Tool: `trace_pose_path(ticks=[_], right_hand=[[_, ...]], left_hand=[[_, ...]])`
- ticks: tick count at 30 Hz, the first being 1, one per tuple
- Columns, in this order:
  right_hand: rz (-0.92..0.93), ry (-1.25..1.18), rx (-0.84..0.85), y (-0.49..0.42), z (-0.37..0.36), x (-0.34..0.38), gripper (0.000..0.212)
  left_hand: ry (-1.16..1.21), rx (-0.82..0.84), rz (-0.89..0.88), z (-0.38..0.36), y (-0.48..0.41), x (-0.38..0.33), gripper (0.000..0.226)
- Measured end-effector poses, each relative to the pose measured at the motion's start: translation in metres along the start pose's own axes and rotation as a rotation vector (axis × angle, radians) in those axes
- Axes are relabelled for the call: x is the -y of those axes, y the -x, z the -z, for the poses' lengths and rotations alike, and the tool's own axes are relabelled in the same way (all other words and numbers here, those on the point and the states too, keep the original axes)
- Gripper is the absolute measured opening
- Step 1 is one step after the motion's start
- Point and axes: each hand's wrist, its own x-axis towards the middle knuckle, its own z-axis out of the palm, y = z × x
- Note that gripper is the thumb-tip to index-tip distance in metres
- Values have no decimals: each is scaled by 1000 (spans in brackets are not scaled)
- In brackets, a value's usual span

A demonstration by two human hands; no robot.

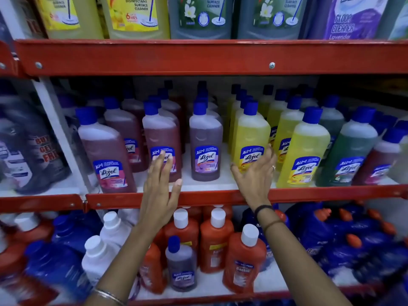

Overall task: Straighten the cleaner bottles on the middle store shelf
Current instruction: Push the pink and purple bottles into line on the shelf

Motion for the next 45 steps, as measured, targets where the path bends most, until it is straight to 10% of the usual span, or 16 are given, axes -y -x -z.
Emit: trace_pose_path(ticks=[10,38,45], right_hand=[[-122,84,86,-18,-1,4,114],[140,33,-170,66,14,7,84],[93,-94,75,58,-25,69,96]], left_hand=[[-372,129,156,-8,13,30,60],[-418,196,122,-1,30,40,63],[-401,199,118,-3,33,46,64]])
